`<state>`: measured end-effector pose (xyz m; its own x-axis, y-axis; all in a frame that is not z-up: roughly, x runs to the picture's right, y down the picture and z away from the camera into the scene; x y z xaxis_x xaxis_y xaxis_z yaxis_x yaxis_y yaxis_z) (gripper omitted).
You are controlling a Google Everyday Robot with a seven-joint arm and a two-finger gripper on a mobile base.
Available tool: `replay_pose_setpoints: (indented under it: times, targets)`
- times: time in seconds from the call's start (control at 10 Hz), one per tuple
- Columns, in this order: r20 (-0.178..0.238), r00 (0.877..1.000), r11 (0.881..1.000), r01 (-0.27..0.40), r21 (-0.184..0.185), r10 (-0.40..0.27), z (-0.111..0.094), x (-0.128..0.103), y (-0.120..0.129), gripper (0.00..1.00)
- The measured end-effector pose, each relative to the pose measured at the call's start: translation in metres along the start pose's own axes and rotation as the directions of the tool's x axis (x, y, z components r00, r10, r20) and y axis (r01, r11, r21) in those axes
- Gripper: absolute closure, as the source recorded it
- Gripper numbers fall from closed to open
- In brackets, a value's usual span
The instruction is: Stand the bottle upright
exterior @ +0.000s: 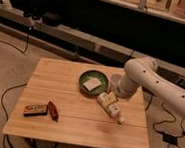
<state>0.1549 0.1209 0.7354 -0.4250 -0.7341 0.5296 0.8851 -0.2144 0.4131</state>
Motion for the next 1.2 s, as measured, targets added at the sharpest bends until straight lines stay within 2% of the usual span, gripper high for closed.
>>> replay_pose_setpoints:
  times: [0.2,0.4,0.7,0.8,1.0,1.2]
  targets:
    - [-0.012,1.000,1.000,0.010,-0.002,-0.011,0.002,0.000,0.001,0.20]
    - [-0.015,0.998,0.999,0.054,0.002,-0.054,0.009,-0.005,0.004,0.20]
    - [0.011,0.994,0.993,0.112,0.028,-0.112,0.028,-0.014,0.002,0.20]
    - [0.032,0.992,0.992,0.124,0.031,-0.125,0.036,-0.018,0.005,0.20]
    - [0.064,0.989,0.991,0.132,0.019,-0.133,0.051,-0.023,0.016,0.20]
    - [0.079,0.988,0.991,0.131,0.001,-0.131,0.061,-0.025,0.027,0.20]
